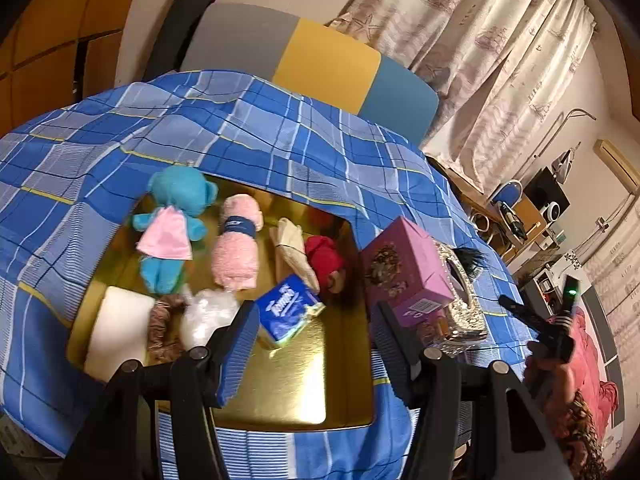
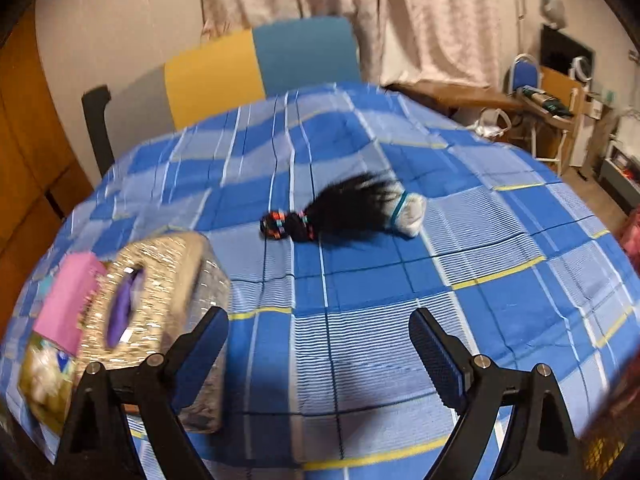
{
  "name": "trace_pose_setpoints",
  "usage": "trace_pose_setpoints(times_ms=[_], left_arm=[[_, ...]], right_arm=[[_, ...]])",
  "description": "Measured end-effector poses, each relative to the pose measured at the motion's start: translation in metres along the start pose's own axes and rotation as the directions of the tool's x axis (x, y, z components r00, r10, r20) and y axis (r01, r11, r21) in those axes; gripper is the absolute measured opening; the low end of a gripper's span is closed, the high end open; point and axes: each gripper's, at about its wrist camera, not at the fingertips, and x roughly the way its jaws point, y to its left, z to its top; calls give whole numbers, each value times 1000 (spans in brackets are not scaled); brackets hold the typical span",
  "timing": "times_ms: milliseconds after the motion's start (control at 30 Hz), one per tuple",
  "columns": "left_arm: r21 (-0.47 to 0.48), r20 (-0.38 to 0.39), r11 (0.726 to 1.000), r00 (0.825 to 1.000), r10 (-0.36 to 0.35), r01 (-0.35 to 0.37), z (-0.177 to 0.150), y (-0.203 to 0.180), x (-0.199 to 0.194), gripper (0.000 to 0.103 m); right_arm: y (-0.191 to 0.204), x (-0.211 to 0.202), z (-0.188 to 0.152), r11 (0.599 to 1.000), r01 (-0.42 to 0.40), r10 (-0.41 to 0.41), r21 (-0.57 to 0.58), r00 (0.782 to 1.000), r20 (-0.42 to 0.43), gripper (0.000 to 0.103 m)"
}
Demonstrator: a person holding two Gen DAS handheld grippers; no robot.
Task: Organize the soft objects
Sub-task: 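Move both grippers back toward the white glove and black tassel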
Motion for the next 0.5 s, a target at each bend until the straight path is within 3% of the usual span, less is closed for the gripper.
trace_pose_setpoints(times_ms=[233,333,500], left_arm=[[-38,18,998,998,-56,56,4,-19,8,59],[-33,36,998,997,-61,62,5,-27,9,59],[-28,10,999,999,-45,45,7,-39,18,59]], right_arm=[[-19,50,32,1000,8,-9,-29,999,-33,88],[-8,71,55,993,12,-18,-119,999,-50,87],[23,107,101,969,-68,61,-236,997,-37,87]])
